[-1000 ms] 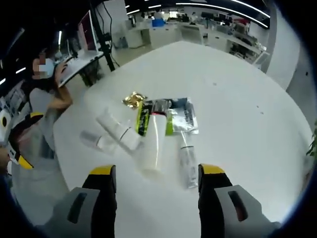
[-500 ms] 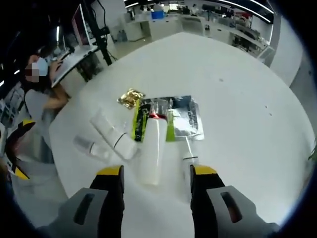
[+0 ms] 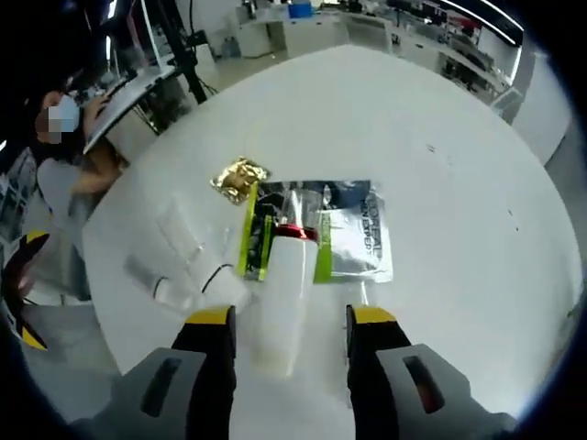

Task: Arrange the skincare products in the storage area until every visible bottle or jar stands upright without overlapping.

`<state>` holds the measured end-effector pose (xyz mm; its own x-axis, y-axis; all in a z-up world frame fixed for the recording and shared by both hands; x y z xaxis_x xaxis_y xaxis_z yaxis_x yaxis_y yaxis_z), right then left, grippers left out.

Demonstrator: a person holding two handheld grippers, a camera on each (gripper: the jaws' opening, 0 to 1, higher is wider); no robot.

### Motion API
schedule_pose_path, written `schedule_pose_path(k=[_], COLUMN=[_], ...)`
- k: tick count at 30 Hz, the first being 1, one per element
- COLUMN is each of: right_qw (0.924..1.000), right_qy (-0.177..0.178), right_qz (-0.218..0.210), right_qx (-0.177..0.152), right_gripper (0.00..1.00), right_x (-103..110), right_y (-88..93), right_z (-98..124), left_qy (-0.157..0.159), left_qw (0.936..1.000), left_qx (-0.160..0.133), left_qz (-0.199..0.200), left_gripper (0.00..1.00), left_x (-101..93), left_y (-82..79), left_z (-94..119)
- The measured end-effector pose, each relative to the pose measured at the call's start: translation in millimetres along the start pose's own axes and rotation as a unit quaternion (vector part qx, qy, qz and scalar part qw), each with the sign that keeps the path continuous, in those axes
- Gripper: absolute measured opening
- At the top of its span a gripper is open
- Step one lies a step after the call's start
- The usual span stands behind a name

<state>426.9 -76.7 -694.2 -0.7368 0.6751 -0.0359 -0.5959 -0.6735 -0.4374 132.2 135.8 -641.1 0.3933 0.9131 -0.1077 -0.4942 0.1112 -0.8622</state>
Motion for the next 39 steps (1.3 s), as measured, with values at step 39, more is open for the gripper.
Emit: schedule_pose_path(k=[39], right_qw=[0.9961], right_qy=[0.026], right_qz=[0.022], right_qx=[0.081], right_gripper=[0.33], right_x=[13], right_y=[-16.1], right_z=[-52], left_qy=[-0.011], left_qw=[0.9996], left_qx=[-0.010], left_qz=[0.024], left_gripper=[0.83], left_x=[4.0], left_y=[-0.2], left_z=[2])
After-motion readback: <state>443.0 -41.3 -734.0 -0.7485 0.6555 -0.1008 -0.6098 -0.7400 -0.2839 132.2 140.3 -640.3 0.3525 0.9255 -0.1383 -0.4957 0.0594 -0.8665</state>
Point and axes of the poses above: the point that each gripper's makers call its tool centre point, and the gripper's own axes: z roughly backward along the fingers, x roughly to its left, y roughly out of its underside, the point moved 10 cm from there along z, roughly backward along the fingers, and after that the axes turned 8 degrees about y, right-handed, at the moved point
